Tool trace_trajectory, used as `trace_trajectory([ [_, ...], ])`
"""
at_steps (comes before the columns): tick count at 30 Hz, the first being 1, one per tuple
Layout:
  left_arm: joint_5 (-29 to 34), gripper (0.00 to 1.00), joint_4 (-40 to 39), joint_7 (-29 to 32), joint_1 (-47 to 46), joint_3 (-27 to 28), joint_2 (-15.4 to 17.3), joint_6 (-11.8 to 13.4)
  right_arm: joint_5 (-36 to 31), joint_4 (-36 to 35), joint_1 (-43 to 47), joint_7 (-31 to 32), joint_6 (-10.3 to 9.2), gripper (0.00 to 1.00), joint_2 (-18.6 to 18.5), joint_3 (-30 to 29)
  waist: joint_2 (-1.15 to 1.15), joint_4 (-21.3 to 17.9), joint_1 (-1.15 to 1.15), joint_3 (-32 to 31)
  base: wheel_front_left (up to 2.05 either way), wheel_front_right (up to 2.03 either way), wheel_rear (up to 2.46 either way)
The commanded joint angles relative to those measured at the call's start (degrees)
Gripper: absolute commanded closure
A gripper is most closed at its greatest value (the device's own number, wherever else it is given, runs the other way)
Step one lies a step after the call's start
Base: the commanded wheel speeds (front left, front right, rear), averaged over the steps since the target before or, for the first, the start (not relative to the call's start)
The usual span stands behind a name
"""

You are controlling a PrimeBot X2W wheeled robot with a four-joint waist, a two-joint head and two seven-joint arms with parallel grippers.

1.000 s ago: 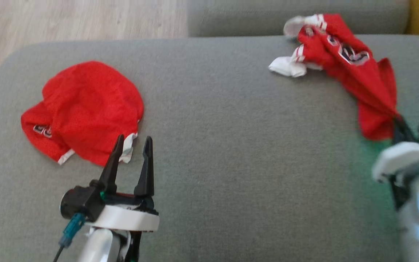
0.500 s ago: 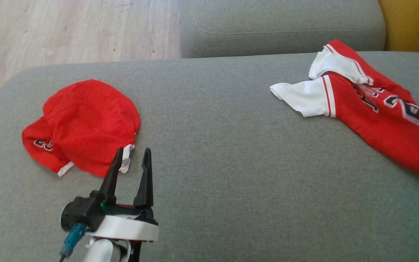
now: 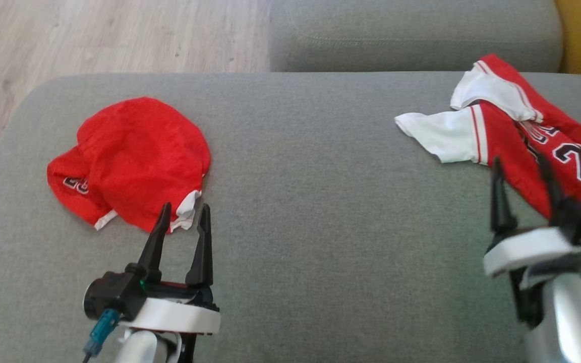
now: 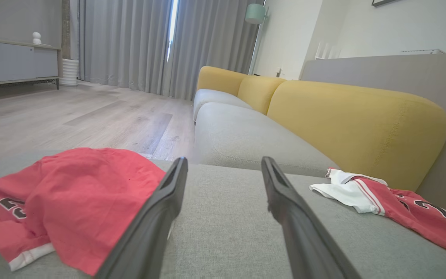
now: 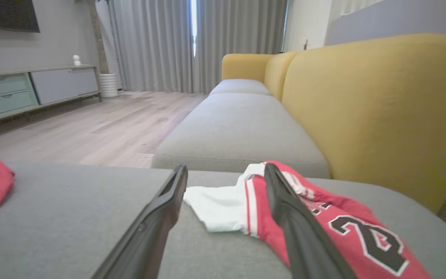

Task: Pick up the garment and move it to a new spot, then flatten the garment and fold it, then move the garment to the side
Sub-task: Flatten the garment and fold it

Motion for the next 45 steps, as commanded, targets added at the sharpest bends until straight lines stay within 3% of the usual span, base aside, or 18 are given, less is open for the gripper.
trace_trajectory([
  [1,0.4,0.0,-2.1,-0.5,-2.5,1.7,0.3,-0.2,0.4,-1.9,-0.4,-0.9,-0.04,0.0,-0.4,1.5,0.0,0.4,0.0,0.5,0.0,0.0,0.0],
  [7,1.0,0.0,-2.1,-0.5,-3.5,1.5,0.3,-0.5,1.1,0.0,-1.7,-1.9,-0.04,0.0,-0.4,4.9,0.0,2.5,0.0,3.7,0.0,0.0,0.0],
  [15,-0.2,0.0,-2.1,-0.5,-6.5,-0.7,0.3,-0.9,-3.2,9.2,-13.1,5.5,-0.04,0.0,-4.3,6.1,0.0,7.4,0.0,9.5,0.0,0.0,0.0],
  [22,-2.4,0.0,-1.8,-0.5,-8.9,-3.4,0.3,-0.8,-4.9,23.4,-24.6,11.6,-0.04,0.0,-8.1,2.9,0.0,12.7,0.0,13.7,0.0,0.0,0.0],
  [24,-2.9,0.0,-1.8,-0.5,-9.2,-3.8,0.3,-0.6,-4.9,27.3,-27.2,13.0,-0.04,0.06,-8.9,2.0,0.0,13.8,0.0,14.6,0.0,0.0,0.0],
  [26,-3.3,0.0,-1.9,-0.5,-9.5,-4.1,0.3,-0.6,-5.1,30.7,-29.4,13.9,-0.04,0.0,-9.6,0.9,0.0,14.6,0.0,15.3,0.0,0.0,0.0],
  [33,-4.4,0.0,-2.3,-0.5,-10.3,-5.1,0.3,-0.2,-8.5,39.0,-34.7,15.2,-0.04,0.0,-11.5,-3.8,0.0,16.1,0.0,17.3,0.0,0.0,0.0],
  [34,-4.4,0.0,-2.4,-0.5,-10.4,-5.2,0.3,-0.2,-8.6,39.8,-35.3,15.1,-0.04,0.78,-11.4,-4.6,0.0,16.1,0.0,17.5,0.0,0.0,0.0],
  [35,-4.5,0.0,-2.4,-0.5,-10.5,-5.3,0.3,-0.1,-8.5,40.6,-35.8,14.8,-0.04,1.0,-11.1,-5.3,0.0,16.1,0.0,17.7,0.0,0.0,0.0],
  [41,-4.4,0.0,-2.0,-0.5,-10.8,-5.2,0.3,0.1,-5.7,44.6,-38.5,9.7,-0.04,1.0,-6.6,-3.4,0.0,15.4,0.0,17.3,0.0,0.0,0.0],
  [45,-4.1,0.0,-1.7,-0.5,-10.7,-5.1,0.3,0.1,-1.3,46.8,-39.8,5.5,-0.04,1.0,-2.9,2.3,0.0,14.7,0.0,16.1,0.0,0.0,0.0],
])
